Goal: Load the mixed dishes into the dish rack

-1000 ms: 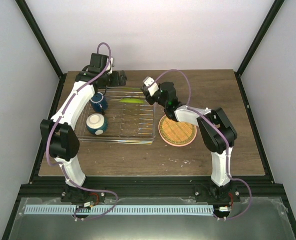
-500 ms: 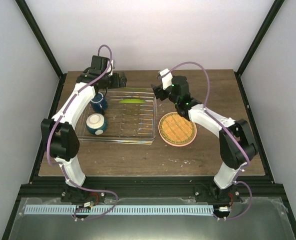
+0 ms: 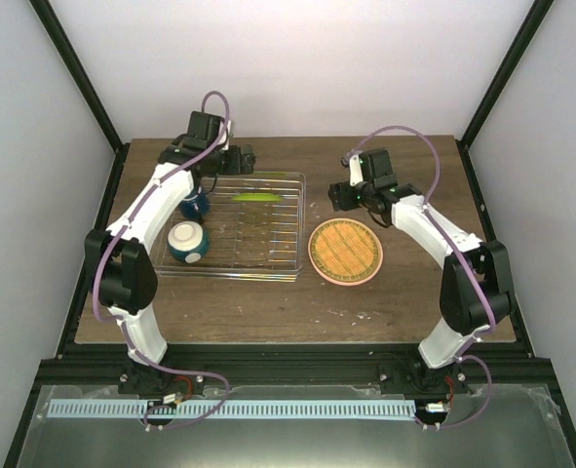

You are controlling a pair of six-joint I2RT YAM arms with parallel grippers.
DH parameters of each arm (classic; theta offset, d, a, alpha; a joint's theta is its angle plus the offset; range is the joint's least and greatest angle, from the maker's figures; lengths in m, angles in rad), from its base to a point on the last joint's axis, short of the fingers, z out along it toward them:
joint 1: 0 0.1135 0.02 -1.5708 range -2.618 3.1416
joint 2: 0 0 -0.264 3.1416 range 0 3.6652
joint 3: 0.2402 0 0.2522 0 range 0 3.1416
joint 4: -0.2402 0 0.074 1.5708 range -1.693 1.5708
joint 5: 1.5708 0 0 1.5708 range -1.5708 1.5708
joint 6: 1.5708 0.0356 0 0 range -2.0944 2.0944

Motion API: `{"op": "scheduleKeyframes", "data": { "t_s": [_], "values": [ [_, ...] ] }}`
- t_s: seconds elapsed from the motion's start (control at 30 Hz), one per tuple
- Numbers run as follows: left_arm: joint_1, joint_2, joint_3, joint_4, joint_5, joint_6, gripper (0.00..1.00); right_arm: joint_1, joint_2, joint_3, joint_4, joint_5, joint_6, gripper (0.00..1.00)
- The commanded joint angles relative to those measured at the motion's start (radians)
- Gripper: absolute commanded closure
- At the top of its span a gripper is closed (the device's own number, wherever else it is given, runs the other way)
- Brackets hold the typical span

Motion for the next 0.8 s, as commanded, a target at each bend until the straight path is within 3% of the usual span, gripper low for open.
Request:
{"op": "scheduleKeyframes", "data": {
  "t_s": [0.0, 0.2, 0.37, 0.77],
  "values": [
    [-0.021, 0.027, 0.042, -0.014, -0.035, 0.007, 0.0, -0.002, 0.007, 0.074, -0.245, -0.076, 0.11, 0.16],
    [-0.028, 0.045, 0.071, -0.051, -0.046, 0.021, 0.0, -0.038, 0.006, 0.055, -0.373, -0.131, 0.193, 0.13],
    [-0.035, 0.06, 0.088, -0.079, -0.041, 0.024, 0.0, -0.098, -0.03, -0.025, -0.387, -0.181, 0.211, 0.1],
    [-0.044, 0.093, 0.139, -0.127, -0.04, 0.043, 0.0, -0.102, -0.045, -0.117, -0.41, -0.209, 0.204, 0.1]
  ]
}}
